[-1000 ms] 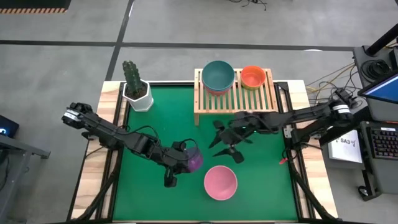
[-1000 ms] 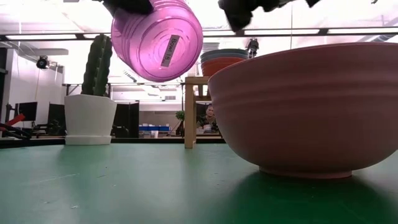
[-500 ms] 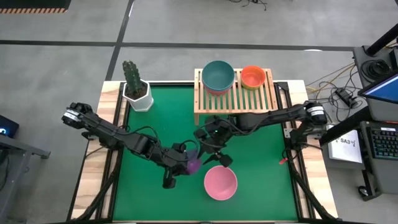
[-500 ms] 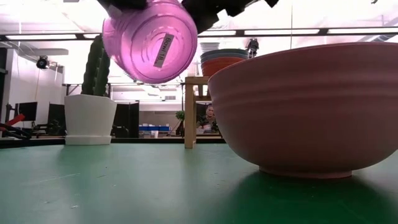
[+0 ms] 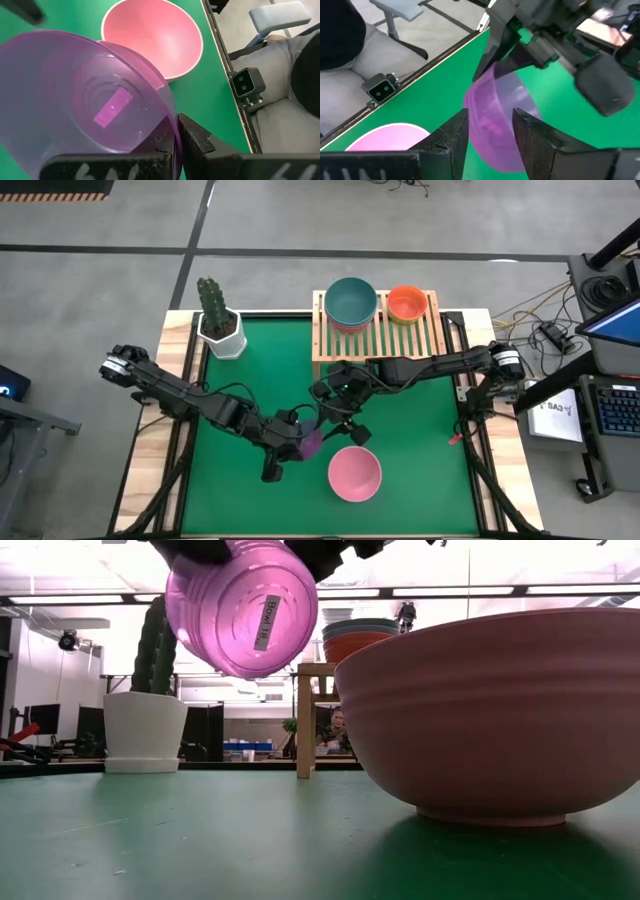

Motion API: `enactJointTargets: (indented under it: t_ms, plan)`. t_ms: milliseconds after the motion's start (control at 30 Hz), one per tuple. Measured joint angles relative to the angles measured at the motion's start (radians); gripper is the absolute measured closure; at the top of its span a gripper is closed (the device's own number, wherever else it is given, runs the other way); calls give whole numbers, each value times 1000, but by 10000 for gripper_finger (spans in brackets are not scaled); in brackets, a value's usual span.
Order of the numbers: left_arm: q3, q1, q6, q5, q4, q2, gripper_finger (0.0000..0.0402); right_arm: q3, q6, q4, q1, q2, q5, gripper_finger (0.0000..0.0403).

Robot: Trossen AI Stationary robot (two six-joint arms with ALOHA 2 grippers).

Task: Place and stack bowls onto a shelf
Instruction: Stack the violet bowl on top of the orange bowl on the shelf

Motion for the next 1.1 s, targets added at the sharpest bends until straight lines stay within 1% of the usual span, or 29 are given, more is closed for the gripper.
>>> enactJointTargets:
  t_ms: [200, 300, 433, 533, 600, 700, 867, 1000, 1100]
  plan:
    - [0, 0, 8, 1, 1, 0, 401, 0, 10, -3, 0, -1, 4, 247]
    - [0, 0, 34, 1, 23, 0, 401, 0, 3, -1, 0, 7, 33, 241]
    - [1, 0, 54, 2, 30, 0, 401, 0, -17, -1, 0, 31, 40, 243]
    - [1, 3, 54, 5, 28, 0, 401, 0, -26, 2, 0, 42, 37, 252]
    - [1, 5, 54, 6, 25, 0, 401, 0, -26, 1, 0, 47, 31, 263]
    - [1, 6, 55, 10, 26, 0, 401, 0, -31, 2, -1, 53, -5, 286]
    - [1, 7, 57, 11, 26, 0, 401, 0, -64, 0, 0, 53, -25, 342]
    - [1, 7, 57, 13, 26, 0, 401, 0, -83, -3, 0, 53, -88, 384]
    - [2, 8, 49, -2, 31, 0, 394, 0, -86, -10, 1, 53, -95, 392]
